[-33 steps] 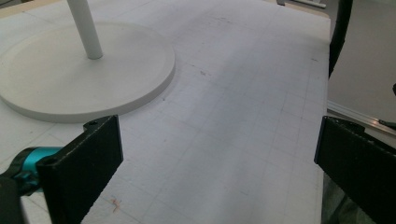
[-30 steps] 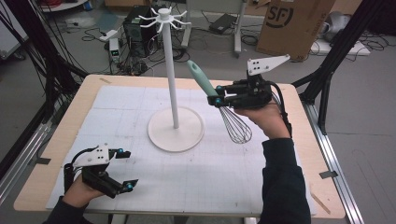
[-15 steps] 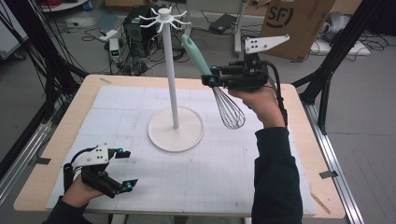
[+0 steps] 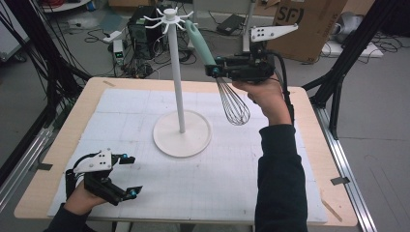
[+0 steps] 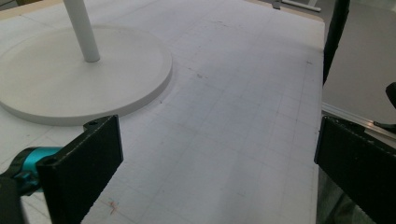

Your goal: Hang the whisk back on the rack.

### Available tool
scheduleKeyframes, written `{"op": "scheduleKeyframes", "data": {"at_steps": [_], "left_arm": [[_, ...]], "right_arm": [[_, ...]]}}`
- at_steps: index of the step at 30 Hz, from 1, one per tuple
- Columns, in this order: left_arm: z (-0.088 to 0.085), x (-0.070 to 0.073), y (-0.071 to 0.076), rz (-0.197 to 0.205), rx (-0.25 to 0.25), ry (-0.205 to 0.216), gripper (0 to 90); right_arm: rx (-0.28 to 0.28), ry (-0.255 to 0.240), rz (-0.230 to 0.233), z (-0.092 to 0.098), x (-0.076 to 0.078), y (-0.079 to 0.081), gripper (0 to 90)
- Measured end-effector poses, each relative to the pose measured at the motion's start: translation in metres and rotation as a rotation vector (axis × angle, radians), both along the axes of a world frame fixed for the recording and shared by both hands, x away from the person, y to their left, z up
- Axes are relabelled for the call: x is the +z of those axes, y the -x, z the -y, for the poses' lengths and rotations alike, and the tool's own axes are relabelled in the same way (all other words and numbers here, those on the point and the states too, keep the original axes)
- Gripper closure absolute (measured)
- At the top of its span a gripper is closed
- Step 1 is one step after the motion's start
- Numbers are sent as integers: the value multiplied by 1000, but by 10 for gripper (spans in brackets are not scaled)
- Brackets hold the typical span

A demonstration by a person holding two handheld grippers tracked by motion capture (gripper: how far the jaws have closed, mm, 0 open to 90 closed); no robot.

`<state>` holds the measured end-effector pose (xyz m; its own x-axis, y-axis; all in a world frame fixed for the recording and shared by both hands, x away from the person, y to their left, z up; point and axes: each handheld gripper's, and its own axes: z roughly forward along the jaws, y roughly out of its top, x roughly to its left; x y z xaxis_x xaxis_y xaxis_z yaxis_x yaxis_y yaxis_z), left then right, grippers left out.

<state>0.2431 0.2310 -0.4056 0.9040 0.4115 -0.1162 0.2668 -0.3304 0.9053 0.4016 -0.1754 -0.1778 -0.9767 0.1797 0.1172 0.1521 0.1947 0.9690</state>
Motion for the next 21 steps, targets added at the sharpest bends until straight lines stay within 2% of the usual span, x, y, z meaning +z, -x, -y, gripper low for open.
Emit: {"op": "scheduleKeyframes", "data": {"at_steps": [21], "left_arm": [[0, 0, 0, -2, -12, 1, 17]], "right_arm": [[-19, 11, -6, -11, -5, -8, 688]]}}
